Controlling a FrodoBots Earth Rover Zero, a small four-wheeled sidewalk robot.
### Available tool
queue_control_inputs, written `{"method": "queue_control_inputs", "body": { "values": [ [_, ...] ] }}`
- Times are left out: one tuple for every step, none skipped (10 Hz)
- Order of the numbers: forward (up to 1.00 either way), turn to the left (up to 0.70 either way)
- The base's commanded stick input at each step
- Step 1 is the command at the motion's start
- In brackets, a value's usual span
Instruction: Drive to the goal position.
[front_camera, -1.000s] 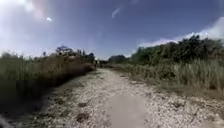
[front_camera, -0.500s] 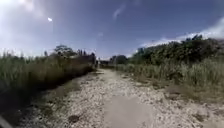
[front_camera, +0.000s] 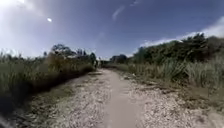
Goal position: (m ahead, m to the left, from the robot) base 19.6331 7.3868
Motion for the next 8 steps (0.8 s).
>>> {"method": "queue_control_inputs", "body": {
  "values": [
    [0.70, 0.00],
    [0.70, -0.20],
    [0.70, -0.32],
    [0.70, 0.00],
    [0.70, 0.00],
    [0.70, 0.00],
    [0.70, 0.00],
    [0.70, 0.00]
  ]
}}
